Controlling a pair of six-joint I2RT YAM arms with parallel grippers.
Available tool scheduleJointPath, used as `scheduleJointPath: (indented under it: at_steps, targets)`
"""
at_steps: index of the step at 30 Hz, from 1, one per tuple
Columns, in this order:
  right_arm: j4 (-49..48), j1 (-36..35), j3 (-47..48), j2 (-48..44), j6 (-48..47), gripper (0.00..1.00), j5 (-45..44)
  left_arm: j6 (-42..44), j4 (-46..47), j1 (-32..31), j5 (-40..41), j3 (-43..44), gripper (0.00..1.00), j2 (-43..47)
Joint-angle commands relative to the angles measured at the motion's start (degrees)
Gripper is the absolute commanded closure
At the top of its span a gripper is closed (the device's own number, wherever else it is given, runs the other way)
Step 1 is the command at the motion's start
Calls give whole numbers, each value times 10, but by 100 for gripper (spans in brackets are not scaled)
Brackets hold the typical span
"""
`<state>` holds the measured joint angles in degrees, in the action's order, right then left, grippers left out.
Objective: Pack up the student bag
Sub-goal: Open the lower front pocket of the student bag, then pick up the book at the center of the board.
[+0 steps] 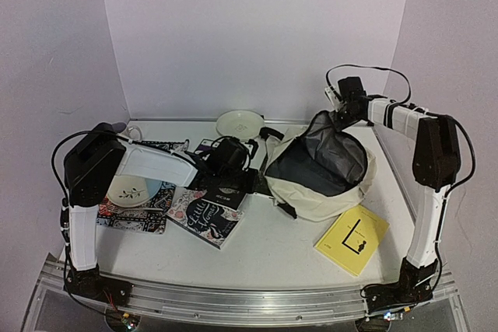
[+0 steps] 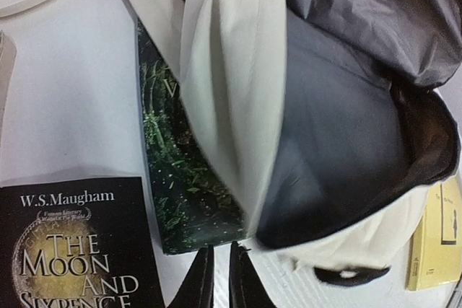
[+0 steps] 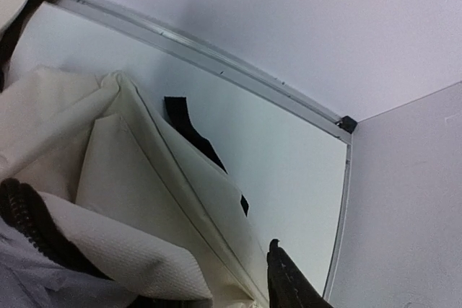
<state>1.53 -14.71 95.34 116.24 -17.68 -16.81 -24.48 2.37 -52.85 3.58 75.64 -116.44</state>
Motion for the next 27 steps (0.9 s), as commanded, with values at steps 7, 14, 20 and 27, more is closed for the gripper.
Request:
scheduleJointPath:
  at_steps: [7, 14, 20, 27]
  targets:
    - [35, 13, -43, -85, 96, 34, 108, -2, -41, 8, 35, 10, 44, 47]
    - [63, 7, -145, -197, 168, 26, 231, -25, -71, 10, 36, -20, 26, 104]
    - [45, -24, -271, -295, 232, 22, 293, -81, -91, 20, 38, -91, 16, 164]
    - [1, -138, -376, -355, 276, 21, 271, -163, -111, 38, 45, -188, 10, 240]
